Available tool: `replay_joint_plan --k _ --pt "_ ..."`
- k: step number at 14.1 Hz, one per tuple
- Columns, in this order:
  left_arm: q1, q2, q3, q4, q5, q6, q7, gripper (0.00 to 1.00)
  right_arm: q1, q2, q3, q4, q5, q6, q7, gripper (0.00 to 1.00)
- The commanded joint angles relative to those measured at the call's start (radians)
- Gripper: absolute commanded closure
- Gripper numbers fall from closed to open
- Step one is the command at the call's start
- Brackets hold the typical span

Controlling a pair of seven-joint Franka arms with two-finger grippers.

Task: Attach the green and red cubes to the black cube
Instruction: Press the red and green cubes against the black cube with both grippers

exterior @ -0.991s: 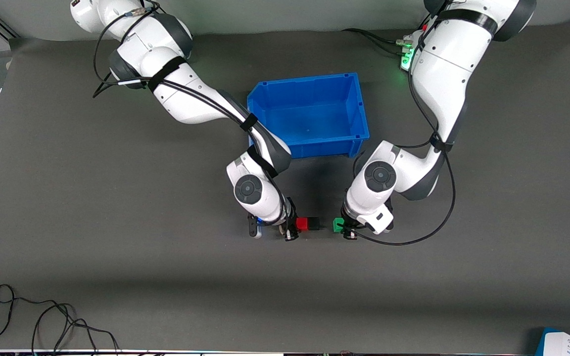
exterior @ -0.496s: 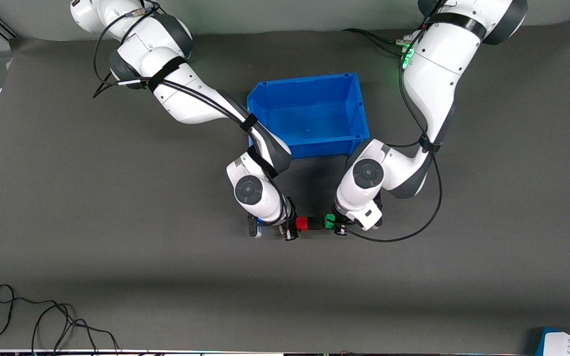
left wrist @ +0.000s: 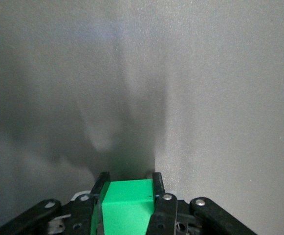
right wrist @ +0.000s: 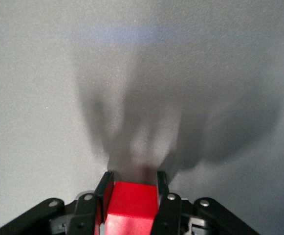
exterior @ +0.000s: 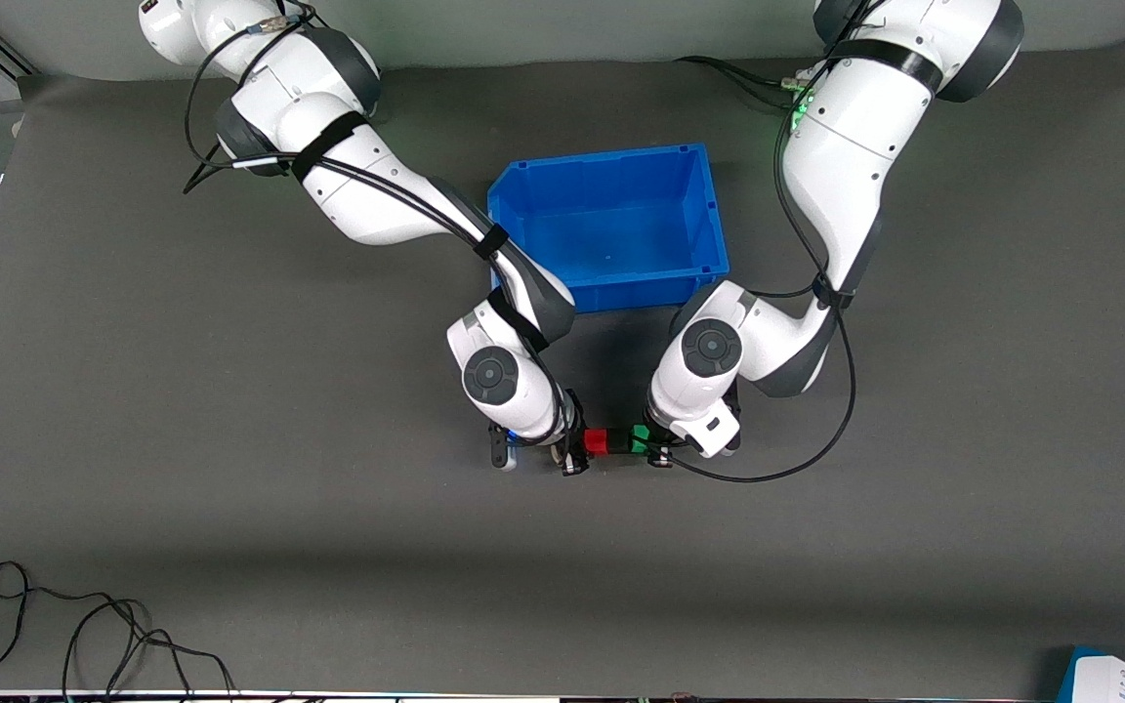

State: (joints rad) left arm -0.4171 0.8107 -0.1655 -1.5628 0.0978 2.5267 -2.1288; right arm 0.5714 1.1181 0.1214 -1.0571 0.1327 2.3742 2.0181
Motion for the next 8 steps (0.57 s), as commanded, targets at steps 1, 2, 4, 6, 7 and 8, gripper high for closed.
replay_joint_plan --k 1,2,4,6,7,8 --pt "-0.022 0.024 0.009 0.044 0.011 0.000 -0.028 0.83 0.010 0.029 -0.006 0.043 -0.001 -0.021 -0.013 0.87" --pt "-0.020 0.024 0.011 0.044 0.016 0.000 -0.017 0.29 0.010 0.029 -0.006 0.042 -0.001 -0.021 -0.013 0.87" --pt "-0.022 0.022 0.011 0.044 0.023 -0.002 -0.020 0.00 0.010 0.028 -0.008 0.042 -0.002 -0.021 -0.013 0.73" --pt "-0.019 0.018 0.015 0.056 0.023 -0.011 -0.020 0.00 0.010 0.025 -0.012 0.037 -0.004 -0.021 -0.012 0.22" --pt "-0.016 0.013 0.015 0.059 0.023 -0.019 -0.019 0.00 0.011 0.022 -0.014 0.035 -0.011 -0.021 -0.013 0.02" --pt "-0.011 0.008 0.020 0.061 0.025 -0.023 -0.017 0.00 0.018 0.017 -0.014 0.034 -0.045 -0.021 -0.013 0.00"
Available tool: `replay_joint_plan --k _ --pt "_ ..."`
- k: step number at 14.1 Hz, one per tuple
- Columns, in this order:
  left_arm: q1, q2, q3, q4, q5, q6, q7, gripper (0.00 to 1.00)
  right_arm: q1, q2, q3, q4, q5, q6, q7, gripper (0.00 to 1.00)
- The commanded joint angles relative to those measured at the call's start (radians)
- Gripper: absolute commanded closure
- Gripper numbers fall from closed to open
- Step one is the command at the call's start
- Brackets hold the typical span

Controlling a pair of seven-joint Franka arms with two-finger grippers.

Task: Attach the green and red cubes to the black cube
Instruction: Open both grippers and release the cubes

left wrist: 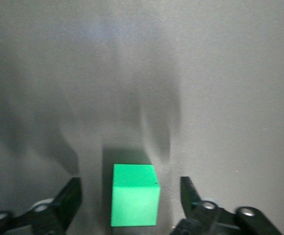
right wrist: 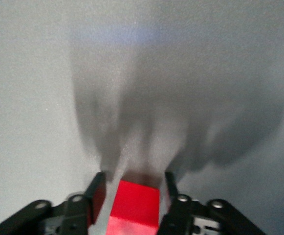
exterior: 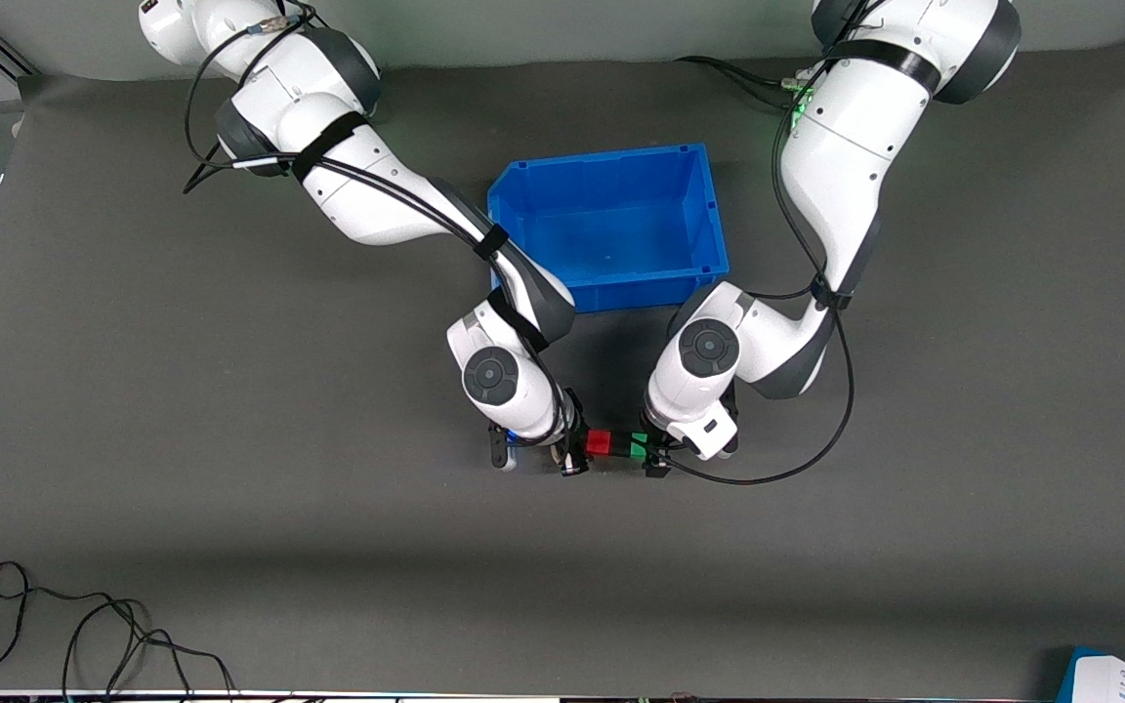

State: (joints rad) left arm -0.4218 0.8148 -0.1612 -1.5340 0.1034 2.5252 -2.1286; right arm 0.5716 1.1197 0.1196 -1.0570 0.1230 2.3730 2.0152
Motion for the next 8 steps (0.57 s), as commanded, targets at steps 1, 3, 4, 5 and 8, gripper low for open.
replay_joint_plan --k 1,3,4,5,8 --pt "-0.003 0.001 0.025 0.038 0.024 -0.035 -0.016 0.00 0.020 -0.009 -0.011 0.029 -0.077 -0.020 -0.010 0.00" --pt "0.001 -0.023 0.049 0.049 0.054 -0.087 -0.014 0.00 0.007 -0.055 -0.011 0.008 -0.080 -0.020 -0.016 0.00" --pt "0.008 -0.043 0.055 0.051 0.067 -0.115 -0.011 0.00 0.002 -0.099 -0.012 -0.021 -0.078 -0.023 -0.016 0.00" --pt "0.021 -0.055 0.063 0.055 0.073 -0.143 -0.007 0.00 0.001 -0.159 -0.017 -0.078 -0.080 -0.024 -0.018 0.00" --pt "0.076 -0.123 0.066 0.063 0.082 -0.264 0.085 0.00 -0.039 -0.326 -0.017 -0.193 -0.082 -0.092 -0.051 0.00"
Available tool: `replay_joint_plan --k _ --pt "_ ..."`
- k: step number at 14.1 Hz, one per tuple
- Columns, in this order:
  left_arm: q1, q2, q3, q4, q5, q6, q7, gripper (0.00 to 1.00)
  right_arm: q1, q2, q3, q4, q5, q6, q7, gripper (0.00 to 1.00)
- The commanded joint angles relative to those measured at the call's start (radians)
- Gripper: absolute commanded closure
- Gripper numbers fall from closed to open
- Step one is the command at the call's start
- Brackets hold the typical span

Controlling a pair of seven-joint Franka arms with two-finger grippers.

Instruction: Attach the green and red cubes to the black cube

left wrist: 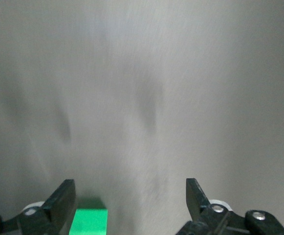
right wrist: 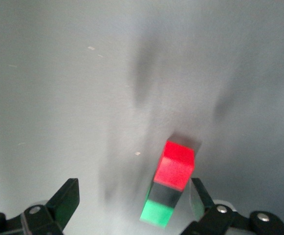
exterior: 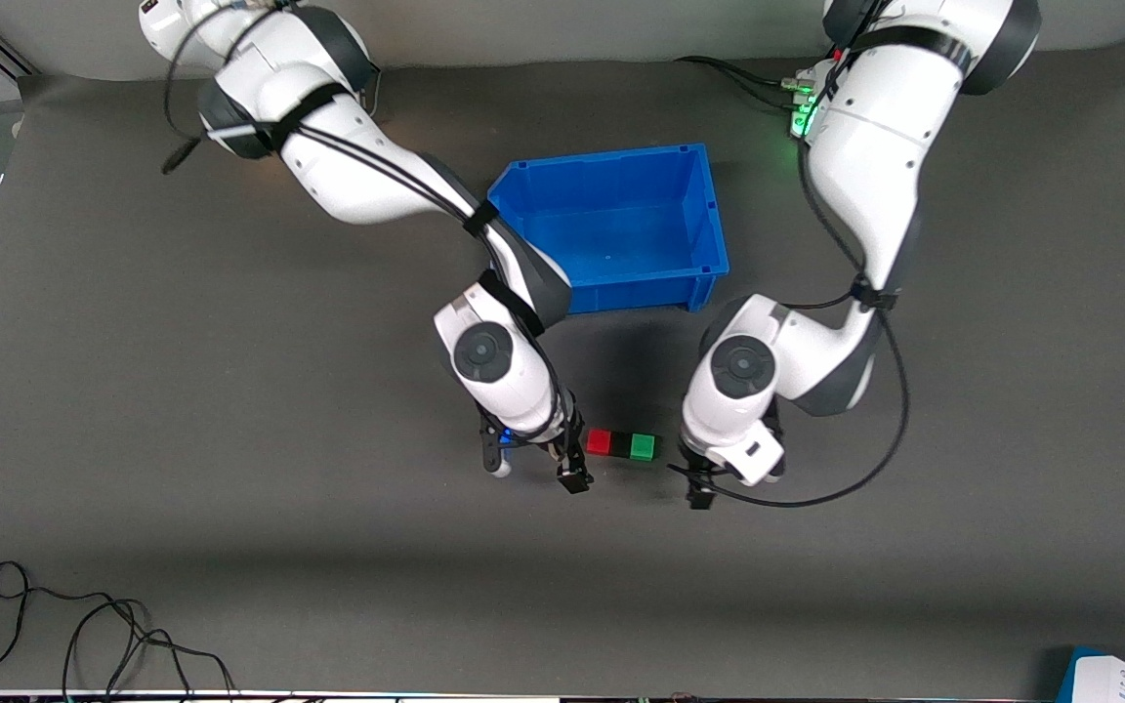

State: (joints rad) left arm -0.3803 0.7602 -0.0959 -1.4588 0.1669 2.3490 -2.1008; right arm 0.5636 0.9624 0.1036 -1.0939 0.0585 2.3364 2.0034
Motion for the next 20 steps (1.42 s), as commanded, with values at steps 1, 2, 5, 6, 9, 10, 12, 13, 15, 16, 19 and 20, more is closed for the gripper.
replay_joint_plan --k 1,2,5,6,9,10,12,13,15,16,19,20 --pt "0.056 -0.097 0.001 -0.012 0.019 -0.127 0.103 0.00 -0.045 -0.209 -0.001 -0.162 -0.016 -0.125 -0.095 0.00" --pt "0.087 -0.125 -0.001 -0.014 0.016 -0.163 0.149 0.00 -0.066 -0.237 -0.001 -0.161 -0.012 -0.203 -0.170 0.00" --pt "0.165 -0.209 -0.004 -0.017 0.008 -0.252 0.293 0.00 -0.120 -0.345 -0.002 -0.158 -0.012 -0.440 -0.325 0.00" --pt "0.184 -0.235 -0.005 -0.017 0.008 -0.293 0.344 0.00 -0.139 -0.373 -0.002 -0.155 -0.011 -0.489 -0.386 0.00" --pt "0.260 -0.341 -0.008 -0.015 -0.033 -0.417 0.537 0.00 -0.194 -0.502 -0.007 -0.249 -0.009 -0.586 -0.633 0.00" --pt "0.291 -0.379 -0.005 -0.015 -0.055 -0.469 0.608 0.00 -0.209 -0.567 -0.015 -0.309 -0.011 -0.589 -0.720 0.00" --pt "0.360 -0.447 -0.008 -0.015 -0.061 -0.575 0.755 0.00 -0.218 -0.693 -0.070 -0.423 -0.011 -0.589 -0.832 0.00" --pt "0.376 -0.465 -0.004 -0.012 -0.063 -0.600 0.822 0.00 -0.218 -0.744 -0.093 -0.467 -0.011 -0.589 -0.910 0.00" --pt "0.415 -0.499 -0.004 -0.012 -0.063 -0.614 0.925 0.00 -0.218 -0.839 -0.136 -0.545 -0.011 -0.589 -1.052 0.00" --pt "0.426 -0.513 -0.002 -0.009 -0.063 -0.638 0.985 0.00 -0.217 -0.890 -0.163 -0.590 -0.011 -0.588 -1.128 0.00" --pt "0.484 -0.532 -0.002 0.087 -0.063 -0.814 1.213 0.00 -0.222 -0.961 -0.248 -0.627 -0.011 -0.610 -1.441 0.00" --pt "0.504 -0.530 -0.002 0.138 -0.067 -0.880 1.298 0.00 -0.238 -0.961 -0.266 -0.615 -0.011 -0.650 -1.535 0.00"
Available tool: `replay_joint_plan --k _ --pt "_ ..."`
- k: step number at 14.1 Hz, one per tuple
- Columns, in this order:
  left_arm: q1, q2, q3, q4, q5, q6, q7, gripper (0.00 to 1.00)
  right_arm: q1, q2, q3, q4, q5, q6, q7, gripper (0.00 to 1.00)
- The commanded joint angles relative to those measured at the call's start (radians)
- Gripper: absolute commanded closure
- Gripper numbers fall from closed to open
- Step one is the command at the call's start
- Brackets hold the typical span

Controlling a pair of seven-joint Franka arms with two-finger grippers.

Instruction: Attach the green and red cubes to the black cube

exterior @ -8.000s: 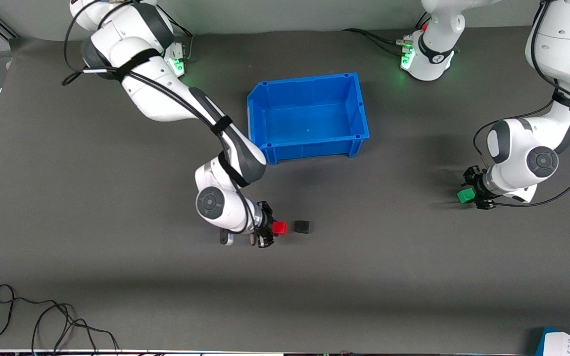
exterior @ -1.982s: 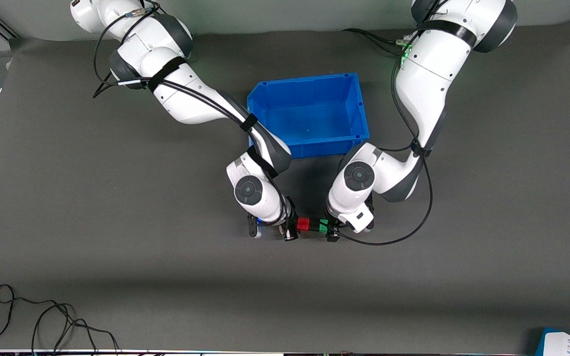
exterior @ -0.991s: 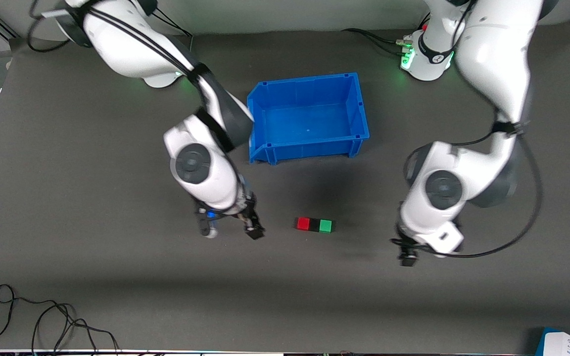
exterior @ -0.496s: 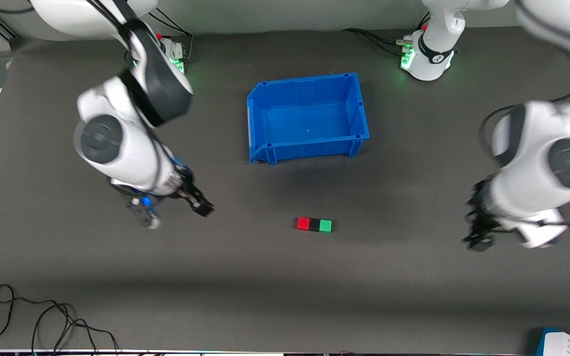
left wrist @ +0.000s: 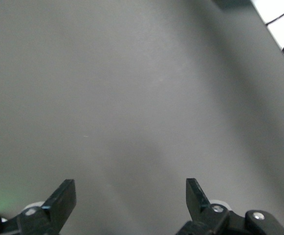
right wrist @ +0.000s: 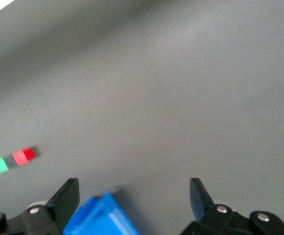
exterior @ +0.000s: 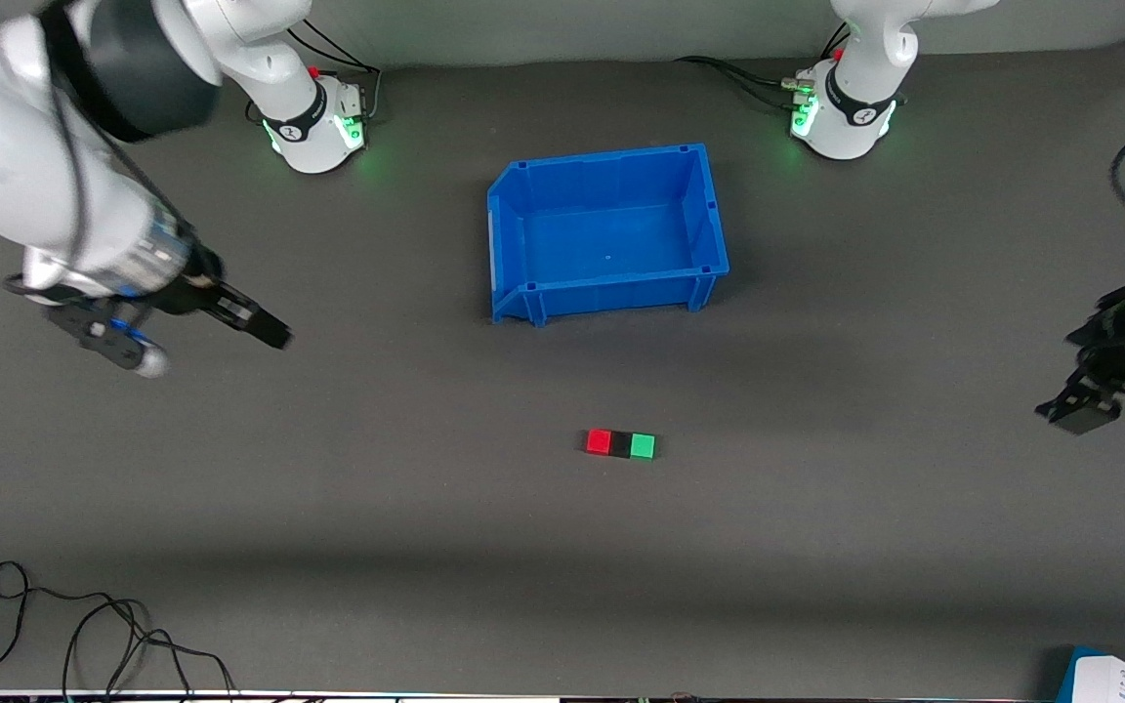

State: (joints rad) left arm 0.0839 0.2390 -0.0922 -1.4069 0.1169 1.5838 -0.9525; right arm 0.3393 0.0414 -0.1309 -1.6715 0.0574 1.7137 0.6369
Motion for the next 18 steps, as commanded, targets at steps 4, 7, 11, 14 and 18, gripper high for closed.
replay_joint_plan --k 4,7,11,14,18 --pt "0.135 -0.009 -0.005 0.200 -0.071 -0.260 0.461 0.00 -0.123 -0.060 -0.023 0.007 -0.020 -0.075 -0.354 0.00" --pt "0.172 -0.009 -0.006 0.224 -0.072 -0.286 0.578 0.00 -0.262 -0.087 0.102 0.015 -0.024 -0.077 -0.355 0.00" --pt "0.119 0.011 -0.015 0.214 -0.051 -0.257 0.586 0.00 -0.367 -0.087 0.215 0.016 -0.025 -0.086 -0.359 0.00" --pt "0.086 0.016 -0.034 0.213 -0.072 -0.245 0.586 0.00 -0.350 -0.075 0.208 0.027 -0.025 -0.089 -0.358 0.00" --pt "0.031 0.014 -0.040 0.213 -0.072 -0.245 0.616 0.00 -0.226 -0.043 0.102 0.064 -0.040 -0.089 -0.359 0.00"
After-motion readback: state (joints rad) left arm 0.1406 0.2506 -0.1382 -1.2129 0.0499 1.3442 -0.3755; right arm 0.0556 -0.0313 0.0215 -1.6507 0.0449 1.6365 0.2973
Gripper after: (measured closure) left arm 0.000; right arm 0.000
